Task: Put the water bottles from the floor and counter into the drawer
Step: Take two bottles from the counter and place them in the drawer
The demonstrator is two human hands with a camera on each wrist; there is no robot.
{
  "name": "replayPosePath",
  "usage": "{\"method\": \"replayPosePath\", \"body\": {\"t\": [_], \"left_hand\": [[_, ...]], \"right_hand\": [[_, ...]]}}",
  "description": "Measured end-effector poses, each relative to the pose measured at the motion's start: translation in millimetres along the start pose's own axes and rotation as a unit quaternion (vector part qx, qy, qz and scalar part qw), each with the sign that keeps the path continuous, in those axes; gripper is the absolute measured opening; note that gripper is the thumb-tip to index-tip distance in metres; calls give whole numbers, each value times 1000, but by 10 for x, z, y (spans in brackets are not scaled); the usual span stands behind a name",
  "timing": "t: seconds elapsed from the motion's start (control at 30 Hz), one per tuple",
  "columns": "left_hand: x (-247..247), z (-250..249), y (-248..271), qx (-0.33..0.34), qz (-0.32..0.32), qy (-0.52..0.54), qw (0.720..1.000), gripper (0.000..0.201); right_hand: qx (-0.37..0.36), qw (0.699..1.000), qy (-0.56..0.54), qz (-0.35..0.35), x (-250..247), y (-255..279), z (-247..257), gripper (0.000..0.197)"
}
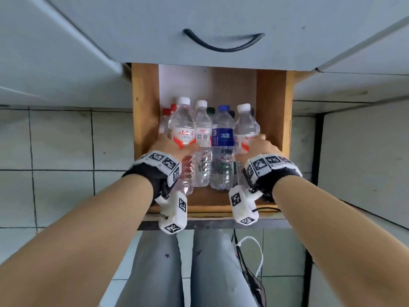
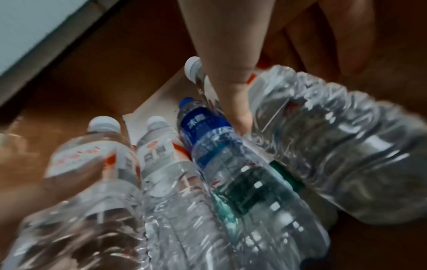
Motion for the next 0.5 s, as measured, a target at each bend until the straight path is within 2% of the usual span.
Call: {"method": "replayPosePath", "body": {"t": [0.07,0.13,0.23,0.33,0.4,0.5], "left_hand": [[11,-15,18,-6,-15,-40,999,99],[2,-30,53,-3,-20,-41,999,100],[-35,-17,62,-1,-7,41,999,98],[-84,-25,120,5,3,53,999,92],[-160,-46,224,27,11,64,998,72],[-409,-154,456,75,46,62,994,32]], "right_hand": [[2,1000,9,6,77,-17,-14,48],[8,1000,2,10,115,-11,-19,40],[22,998,-28,46,97,14,-19,40],[21,994,-76,71,31,76,37,50],[-2,993,-80,86,-69,227,151,54],[-79,989,-59,109,-296,613,491,38]]}}
Point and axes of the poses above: each hand's wrist, its own y-axis away from the middle knuckle, its own x-axis out of the palm, z = x × y, the point moved 3 cm from there along -y, towards the middle knuckle, and after that the axes turned 4 degrees about z, right-handed, at the moved point
